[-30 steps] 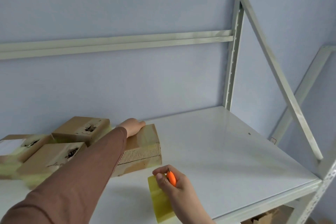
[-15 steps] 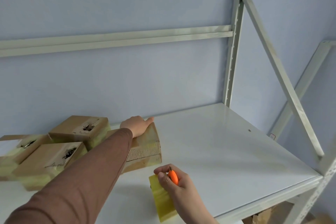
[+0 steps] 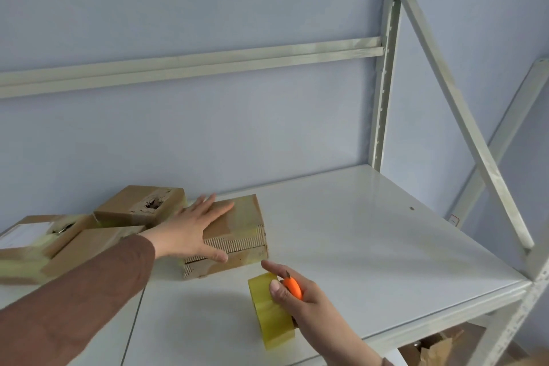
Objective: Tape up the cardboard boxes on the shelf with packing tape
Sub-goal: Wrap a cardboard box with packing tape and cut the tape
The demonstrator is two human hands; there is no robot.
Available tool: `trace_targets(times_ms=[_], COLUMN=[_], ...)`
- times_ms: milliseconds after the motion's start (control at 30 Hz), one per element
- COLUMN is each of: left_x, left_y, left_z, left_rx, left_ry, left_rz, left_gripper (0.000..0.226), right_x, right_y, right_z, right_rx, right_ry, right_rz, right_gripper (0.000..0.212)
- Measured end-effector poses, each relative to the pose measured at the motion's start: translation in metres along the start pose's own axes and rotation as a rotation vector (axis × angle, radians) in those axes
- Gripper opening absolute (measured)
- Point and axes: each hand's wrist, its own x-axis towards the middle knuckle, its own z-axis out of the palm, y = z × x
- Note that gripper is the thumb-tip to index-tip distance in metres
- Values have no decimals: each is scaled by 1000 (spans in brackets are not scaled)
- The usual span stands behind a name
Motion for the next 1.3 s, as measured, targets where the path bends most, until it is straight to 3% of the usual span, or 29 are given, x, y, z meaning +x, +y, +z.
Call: trace_targets(times_ms=[167,233,367,467,567,600,667,733,767,833,933,1000,1133,1300], left_x=[8,11,5,4,0,-5,-15,-23,-26,-26,-19,-14,-8,-7], left_y=[12,17,19,28,43,46,49,51,53,60,64,60,61,60], left_z=[-25,-41,-61,-57,-47,-45,-39,-26,-18,-4,5,-2,-9,-6], left_rx=[-370,-450,-740,-541,-512,-570,-626,-410,-294,-136,-81,-106,-124,-39], left_ry=[-59,-179,-412,-205,264,337,189,-29,-41,92,238,219,208,109], left_rz=[-96,-105,-320,-297,-123,-19,149,183,170,131,76,50,102,63], left_gripper=[109,101,86,63,43,45,61,93,108,121,122,118,101,93], right_x=[1,9,32,45,51,52,50,49,48,45,32,24,22,7], right_y=[-9,-23,-65,-82,-85,-84,-81,-77,-74,-68,-49,-42,-43,-29], right_z=[-1,-4,-19,-19,-13,-12,-11,-13,-13,-13,-18,-22,-23,-17], right_rx=[20,123,182,145,79,82,112,127,118,97,50,-46,-138,-142], right_ry=[2,60,99,61,60,64,73,83,86,93,72,35,17,204], right_rz=[-54,-119,-155,-108,-109,-109,-117,-134,-145,-160,-160,-193,-273,-155], right_gripper=[33,31,28,23,24,24,23,23,24,30,36,23,29,45])
